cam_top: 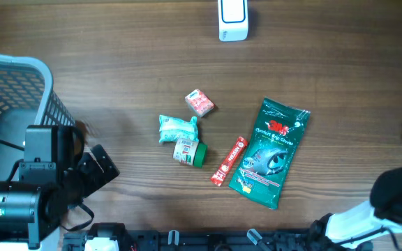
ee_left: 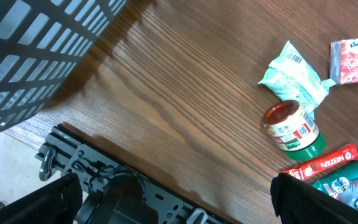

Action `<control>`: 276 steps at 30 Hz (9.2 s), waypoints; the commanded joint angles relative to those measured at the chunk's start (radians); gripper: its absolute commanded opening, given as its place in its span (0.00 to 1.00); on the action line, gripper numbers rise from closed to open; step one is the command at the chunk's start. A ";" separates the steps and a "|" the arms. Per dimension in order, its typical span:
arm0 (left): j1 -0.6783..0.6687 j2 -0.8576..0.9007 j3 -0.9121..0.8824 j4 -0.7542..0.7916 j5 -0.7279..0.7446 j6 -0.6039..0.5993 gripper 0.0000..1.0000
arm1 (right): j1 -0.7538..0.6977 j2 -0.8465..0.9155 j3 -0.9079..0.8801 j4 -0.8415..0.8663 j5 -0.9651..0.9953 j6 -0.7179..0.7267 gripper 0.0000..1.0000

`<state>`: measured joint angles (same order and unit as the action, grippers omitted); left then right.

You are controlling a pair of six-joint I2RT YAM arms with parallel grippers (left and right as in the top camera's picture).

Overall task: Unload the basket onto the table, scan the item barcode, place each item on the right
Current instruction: 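Carry the bottle to the right table edge and release it, then grasp the green 3M glove bag with the right gripper, then hold the glove bag up in front of the scanner, then move the glove bag to the right side and drop it, then grasp the red Nescafe stick with the right gripper, then raise the Nescafe stick to the scanner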

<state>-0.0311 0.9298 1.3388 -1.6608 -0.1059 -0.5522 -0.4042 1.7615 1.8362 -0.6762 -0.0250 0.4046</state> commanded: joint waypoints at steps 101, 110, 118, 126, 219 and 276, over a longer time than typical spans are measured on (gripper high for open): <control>-0.004 -0.001 -0.001 -0.001 0.005 -0.010 1.00 | 0.586 -0.146 -0.649 0.466 0.019 1.175 0.05; -0.004 -0.001 -0.001 -0.001 0.005 -0.010 1.00 | 0.571 0.587 0.317 0.390 0.103 1.158 0.05; -0.004 -0.001 -0.001 -0.001 0.005 -0.010 1.00 | 0.569 0.648 0.403 0.332 0.274 1.106 0.05; -0.004 -0.001 -0.001 -0.001 0.005 -0.010 1.00 | 0.554 0.618 0.404 0.202 0.325 1.050 0.05; -0.004 -0.001 -0.001 -0.001 0.005 -0.010 1.00 | 1.034 -0.127 -0.594 -0.223 -0.243 -0.078 0.04; -0.004 0.000 -0.001 -0.001 0.005 -0.010 1.00 | 0.826 -0.331 -0.603 0.650 -1.304 0.501 0.05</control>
<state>-0.0326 0.9298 1.3361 -1.6611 -0.1059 -0.5522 0.4217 1.4281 1.2331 -0.0219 -1.4509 1.4479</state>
